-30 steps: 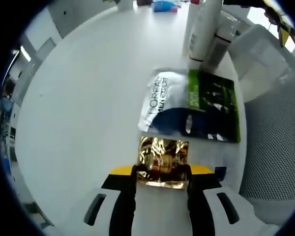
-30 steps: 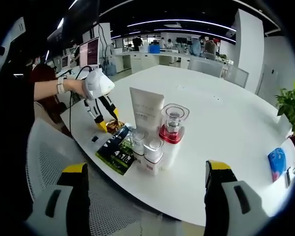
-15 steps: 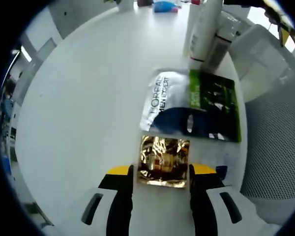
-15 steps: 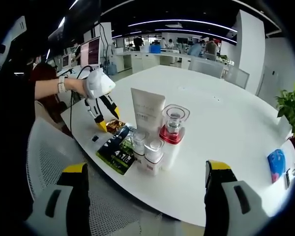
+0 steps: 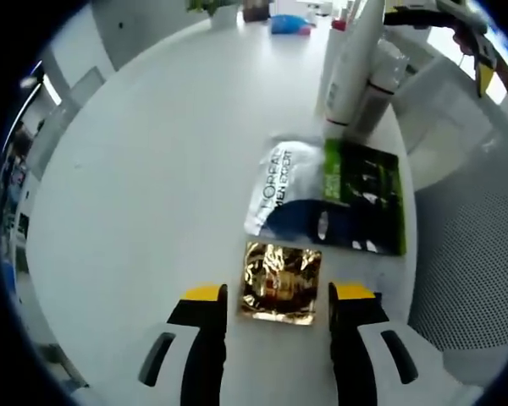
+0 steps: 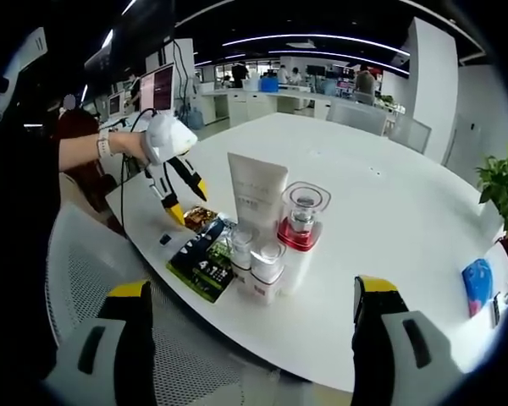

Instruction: Arrange the skincare products in the storage area until every visible bottle or jar stands upright without overlapping.

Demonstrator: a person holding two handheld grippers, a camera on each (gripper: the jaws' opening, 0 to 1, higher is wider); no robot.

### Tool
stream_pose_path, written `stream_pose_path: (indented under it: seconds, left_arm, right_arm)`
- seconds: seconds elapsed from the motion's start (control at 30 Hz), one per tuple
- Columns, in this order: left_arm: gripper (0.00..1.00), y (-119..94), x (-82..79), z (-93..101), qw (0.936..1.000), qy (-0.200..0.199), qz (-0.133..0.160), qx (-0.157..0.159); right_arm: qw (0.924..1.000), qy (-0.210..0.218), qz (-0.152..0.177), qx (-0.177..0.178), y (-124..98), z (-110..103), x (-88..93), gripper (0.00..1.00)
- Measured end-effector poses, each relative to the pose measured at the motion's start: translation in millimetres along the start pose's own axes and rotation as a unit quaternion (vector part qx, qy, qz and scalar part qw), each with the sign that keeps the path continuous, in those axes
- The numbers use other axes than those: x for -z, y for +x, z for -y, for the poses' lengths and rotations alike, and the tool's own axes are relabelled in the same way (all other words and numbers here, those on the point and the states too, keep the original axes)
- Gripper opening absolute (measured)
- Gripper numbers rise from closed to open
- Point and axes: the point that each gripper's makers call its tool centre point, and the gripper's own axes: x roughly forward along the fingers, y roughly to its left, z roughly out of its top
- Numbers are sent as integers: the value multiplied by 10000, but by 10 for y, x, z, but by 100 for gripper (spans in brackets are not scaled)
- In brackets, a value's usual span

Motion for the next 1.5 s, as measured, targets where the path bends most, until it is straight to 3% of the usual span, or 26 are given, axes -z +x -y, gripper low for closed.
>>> stream_pose_path:
  seconds: [0.2,0.47,0.63,0.77,1.13,1.5]
  left_arm:
    - [49,-113,-112,54,9991,-233,360,10]
    - [58,-407,-366,124,9883,-776,1307,-118]
    - [65,-537,-378,146,9841,-919,1491,-282]
    - [68,-655,-408,156,9765,-1143,1779,-424]
    - [81,-893,-402,247,9623,-1450,2174,-749]
    - [86,-1107,-362,401,9496,-1610,2513,-959]
  right_arm:
    - [10000,5,20,-18,15,-2,-9,99]
    - [9999,27,59,-84,58,-11,-15,99]
    - [9998,59,133,-166,78,-9,-61,99]
    - [9997,50,169,-162,87,15,-100,99]
    - [9994,23,304,-139,46,13,-158,99]
    - [9991,40,404,-124,6,-12,-168,99]
